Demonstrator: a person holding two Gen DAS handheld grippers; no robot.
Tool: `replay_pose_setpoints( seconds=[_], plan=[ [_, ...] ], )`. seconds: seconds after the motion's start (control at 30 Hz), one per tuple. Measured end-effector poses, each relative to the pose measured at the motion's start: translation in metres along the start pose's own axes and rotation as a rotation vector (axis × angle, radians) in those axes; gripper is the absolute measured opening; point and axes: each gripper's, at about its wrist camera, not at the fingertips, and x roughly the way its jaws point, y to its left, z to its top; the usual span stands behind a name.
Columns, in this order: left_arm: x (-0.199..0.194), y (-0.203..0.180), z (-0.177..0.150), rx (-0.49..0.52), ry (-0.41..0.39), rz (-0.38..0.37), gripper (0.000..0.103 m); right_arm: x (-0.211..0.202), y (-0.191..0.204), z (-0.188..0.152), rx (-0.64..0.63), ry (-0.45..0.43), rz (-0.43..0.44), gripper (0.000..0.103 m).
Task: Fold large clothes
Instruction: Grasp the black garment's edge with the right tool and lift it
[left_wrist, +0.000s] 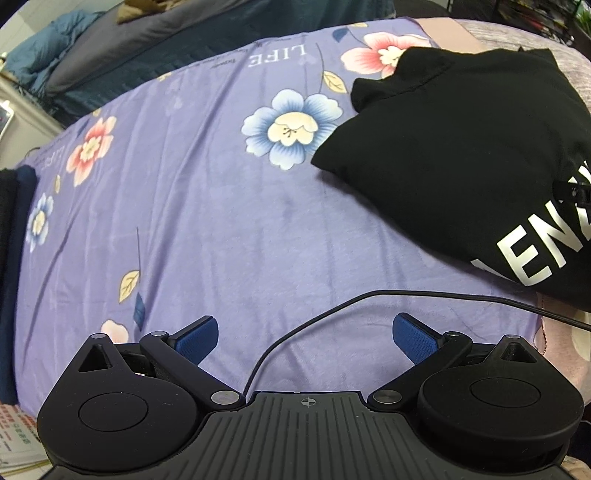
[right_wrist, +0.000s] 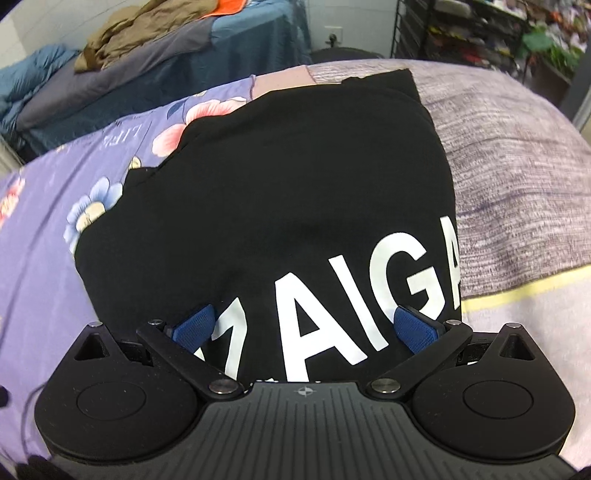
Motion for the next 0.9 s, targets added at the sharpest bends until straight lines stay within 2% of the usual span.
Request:
replay_pose_setpoints(
  seconds=[0.03,0.13,0.2,0.23,0.3,0.47,0.53,0.57,0.6,0.63,0.67,0.73,0.77,0.8,0.83,0.87,0.9],
  plan=[
    [0.0,0.002,-0.001,-0.003,0.0,-0.002,0.103,0.0,0.0,-0.001,-0.004,-0.004,-0.002,0.095],
    [0.001,0.008,-0.004,-0.005,0.002,-0.009,0.103,-0.006,0.006,-0.001,-0.028,-0.021,-0.008,0.077],
    [0.003,0.011,-0.004,-0.002,0.003,-0.017,0.103,-0.013,0.017,0.001,-0.064,-0.038,-0.015,0.054],
    [0.003,0.012,-0.004,0.0,0.002,-0.022,0.103,-0.017,0.021,0.002,-0.066,-0.046,-0.014,0.049],
    [0.003,0.014,-0.004,0.007,-0.005,-0.029,0.103,-0.027,0.02,0.006,-0.024,-0.056,0.059,0.01],
    [0.005,0.022,-0.001,0.02,-0.018,-0.047,0.103,-0.041,0.012,0.015,0.136,-0.014,0.194,0.003],
    [0.006,0.026,-0.001,0.026,-0.022,-0.051,0.103,-0.046,0.013,0.016,0.157,-0.002,0.23,0.003],
    [0.006,0.028,-0.002,0.029,-0.023,-0.052,0.103,-0.047,0.016,0.016,0.172,0.01,0.298,0.002],
    [0.007,0.03,-0.001,0.034,-0.023,-0.053,0.103,-0.05,0.02,0.015,0.209,0.034,0.41,0.002],
    [0.008,0.032,-0.001,0.038,-0.023,-0.053,0.103,-0.052,0.032,0.013,0.211,0.061,0.465,0.002],
    [0.008,0.035,-0.001,0.04,-0.026,-0.052,0.103,-0.057,0.051,0.011,0.149,0.068,0.434,0.002],
    [0.008,0.042,-0.001,0.039,-0.031,-0.046,0.103,-0.067,0.082,0.009,0.012,0.001,0.355,0.002],
    [0.009,0.046,-0.001,0.036,-0.031,-0.043,0.103,-0.069,0.091,0.009,-0.031,-0.035,0.321,0.003],
    [0.009,0.05,-0.002,0.034,-0.032,-0.042,0.103,-0.068,0.095,0.01,-0.047,-0.062,0.3,0.022],
    [0.01,0.055,-0.002,0.031,-0.032,-0.04,0.103,-0.066,0.093,0.014,-0.034,-0.069,0.295,0.042],
    [0.011,0.059,-0.002,0.027,-0.032,-0.035,0.103,-0.062,0.089,0.018,-0.005,-0.069,0.287,0.084],
    [0.012,0.064,-0.003,0.021,-0.031,-0.027,0.103,-0.059,0.081,0.022,0.023,-0.078,0.275,0.103]
  ],
)
